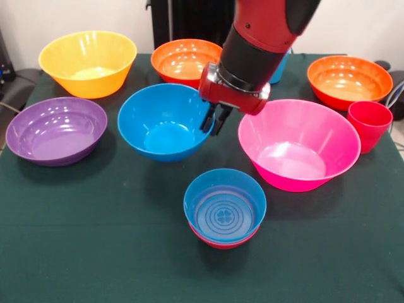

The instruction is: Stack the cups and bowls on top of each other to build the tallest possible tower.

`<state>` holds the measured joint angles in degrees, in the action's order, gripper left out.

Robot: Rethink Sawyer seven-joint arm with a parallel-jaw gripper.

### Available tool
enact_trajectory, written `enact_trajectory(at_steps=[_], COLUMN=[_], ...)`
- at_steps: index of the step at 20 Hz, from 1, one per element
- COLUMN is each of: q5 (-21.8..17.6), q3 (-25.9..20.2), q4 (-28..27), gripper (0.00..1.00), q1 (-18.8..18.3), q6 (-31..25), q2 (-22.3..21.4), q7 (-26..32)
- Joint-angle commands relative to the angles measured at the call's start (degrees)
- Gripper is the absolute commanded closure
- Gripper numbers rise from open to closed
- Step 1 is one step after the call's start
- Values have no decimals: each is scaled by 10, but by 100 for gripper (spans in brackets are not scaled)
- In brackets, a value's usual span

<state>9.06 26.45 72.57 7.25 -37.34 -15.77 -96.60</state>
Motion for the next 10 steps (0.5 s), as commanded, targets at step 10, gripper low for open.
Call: enact_trajectory(at_steps=[10], q5=[22], q3=[45], q4=[-370], gripper=[100], q1=[-32], q6=[-307], q2=[119], q7=[-151])
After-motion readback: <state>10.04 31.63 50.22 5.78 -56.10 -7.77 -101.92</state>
